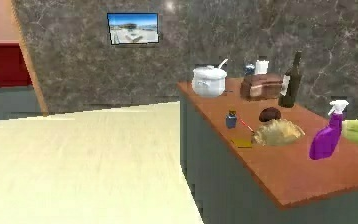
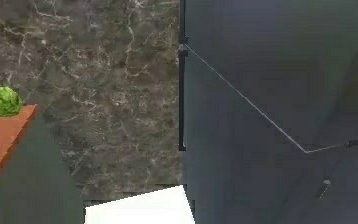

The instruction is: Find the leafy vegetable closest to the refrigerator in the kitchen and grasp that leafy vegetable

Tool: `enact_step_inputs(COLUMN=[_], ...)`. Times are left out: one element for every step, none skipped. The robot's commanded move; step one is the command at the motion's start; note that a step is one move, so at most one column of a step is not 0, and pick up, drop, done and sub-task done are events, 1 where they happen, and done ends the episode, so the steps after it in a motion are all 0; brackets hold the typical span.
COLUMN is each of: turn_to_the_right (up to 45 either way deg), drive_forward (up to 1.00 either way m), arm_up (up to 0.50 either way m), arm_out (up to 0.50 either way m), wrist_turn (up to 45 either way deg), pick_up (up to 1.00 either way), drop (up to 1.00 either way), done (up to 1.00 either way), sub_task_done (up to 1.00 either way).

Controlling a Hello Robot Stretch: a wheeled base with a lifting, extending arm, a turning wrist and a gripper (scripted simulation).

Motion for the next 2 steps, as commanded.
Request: enact_step_inputs(turn_to_the_right=[45.0,30.0], drive_forward=[0.0,0.0], arm_up=[0.0,0.0], arm_out=[0.0,0.0], wrist_turn=[0.0,0.0], pick_up=[0.0,0.0], drop=[0.0,0.0], done=[0.0,0.0], sub_task_done=[0.0,0.0])
